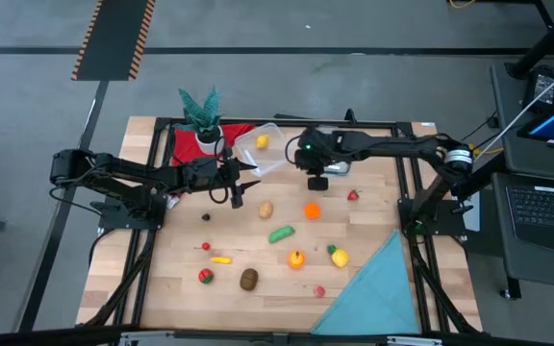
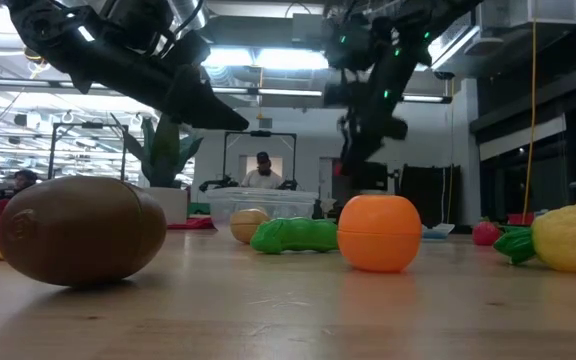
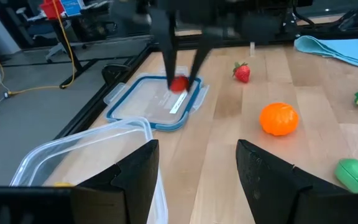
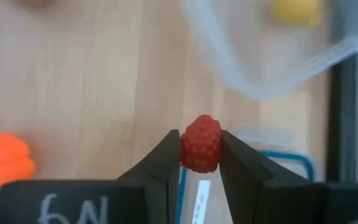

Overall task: Pick and placing Produce into tupperware
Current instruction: Put the raspberry into the transparent bin

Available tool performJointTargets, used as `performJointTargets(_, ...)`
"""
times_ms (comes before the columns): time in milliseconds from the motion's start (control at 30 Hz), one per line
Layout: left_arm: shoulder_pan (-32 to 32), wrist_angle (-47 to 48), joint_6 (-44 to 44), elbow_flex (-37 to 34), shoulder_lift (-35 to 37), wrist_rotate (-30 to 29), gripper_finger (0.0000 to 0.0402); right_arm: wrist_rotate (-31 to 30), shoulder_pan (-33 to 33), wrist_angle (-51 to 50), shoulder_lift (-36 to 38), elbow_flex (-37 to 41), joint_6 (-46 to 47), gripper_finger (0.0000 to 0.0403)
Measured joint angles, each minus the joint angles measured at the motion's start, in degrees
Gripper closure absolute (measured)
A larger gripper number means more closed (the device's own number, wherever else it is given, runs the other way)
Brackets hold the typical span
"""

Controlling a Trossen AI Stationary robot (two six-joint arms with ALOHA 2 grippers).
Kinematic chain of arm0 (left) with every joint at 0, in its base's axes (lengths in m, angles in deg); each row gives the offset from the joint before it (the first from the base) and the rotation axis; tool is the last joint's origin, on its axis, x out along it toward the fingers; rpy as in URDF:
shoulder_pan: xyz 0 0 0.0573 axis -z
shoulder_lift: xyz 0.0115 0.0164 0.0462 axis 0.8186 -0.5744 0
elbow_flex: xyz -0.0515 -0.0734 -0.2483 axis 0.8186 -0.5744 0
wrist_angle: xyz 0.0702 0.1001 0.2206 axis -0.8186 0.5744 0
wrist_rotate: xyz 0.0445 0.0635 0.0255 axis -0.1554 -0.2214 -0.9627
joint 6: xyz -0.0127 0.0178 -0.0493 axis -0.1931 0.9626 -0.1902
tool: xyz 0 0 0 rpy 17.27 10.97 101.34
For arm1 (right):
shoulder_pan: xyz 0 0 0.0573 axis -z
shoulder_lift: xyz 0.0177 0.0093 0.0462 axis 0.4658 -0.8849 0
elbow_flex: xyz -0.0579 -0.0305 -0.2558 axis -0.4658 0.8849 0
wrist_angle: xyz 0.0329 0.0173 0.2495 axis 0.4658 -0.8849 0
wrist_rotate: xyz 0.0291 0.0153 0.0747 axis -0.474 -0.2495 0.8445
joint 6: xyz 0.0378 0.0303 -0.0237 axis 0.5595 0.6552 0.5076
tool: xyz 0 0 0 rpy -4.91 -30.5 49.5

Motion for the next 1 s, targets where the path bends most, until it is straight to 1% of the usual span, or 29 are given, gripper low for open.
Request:
performJointTargets(100, 0.0, -0.1, 0.0, 0.0, 0.0, 0.0, 0.0195, 2.6, 0.2, 0.9, 3.5, -0.1, 4.1, 0.0311)
performJointTargets(167, 0.0, -0.7, 0.3, 0.0, 0.0, 0.0, 0.0195, 7.5, 0.7, 3.3, 6.1, 0.5, 7.8, 0.0312)
performJointTargets(233, 0.0, -1.1, 1.3, 0.0, 0.0, 0.0, 0.0195, 13.4, 1.3, 9.9, 9.0, 2.9, 10.8, 0.0312)
performJointTargets(300, 0.0, -1.1, 2.0, 0.0, 0.0, 0.0, 0.0195, 18.5, 1.6, 19.3, 11.3, 6.8, 13.7, 0.0312)
performJointTargets(367, 0.0, -1.1, 2.0, 0.0, 0.0, 0.0, 0.0195, 21.5, 1.6, 27.9, 13.0, 11.3, 16.3, 0.0312)
performJointTargets(500, 0.0, -1.4, 2.0, 0.0, 0.0, 0.0, 0.0195, 24.7, 1.6, 47.2, 14.1, 19.6, 22.2, 0.0312)
performJointTargets(567, 0.0, -2.8, 3.7, 0.0, 0.0, 0.0, 0.0195, 26.6, 1.6, 54.7, 13.8, 23.2, 26.2, 0.0312)
performJointTargets(633, 0.6, -4.1, 9.1, 0.0, 0.0, 0.2, 0.0195, 27.1, 1.6, 61.5, 13.4, 26.3, 29.7, 0.0312)
performJointTargets(700, 1.8, -4.3, 16.4, 0.0, 0.0, 0.5, 0.0195, 27.4, 1.6, 67.0, 13.4, 28.4, 31.9, 0.0312)
performJointTargets(800, 3.3, -6.1, 24.1, 0.0, 0.0, 0.6, 0.0195, 31.3, 1.8, 72.5, 13.4, 29.9, 35.5, 0.0312)
performJointTargets(867, 3.9, -6.6, 26.2, 0.5, -0.1, -0.6, 0.0195, 32.4, 1.9, 73.5, 13.4, 29.9, 37.3, 0.0313)
performJointTargets(1000, 4.8, -7.1, 28.8, 3.4, -2.1, -3.9, 0.0195, 32.6, 1.2, 76.9, 11.8, 29.7, 37.5, 0.0313)
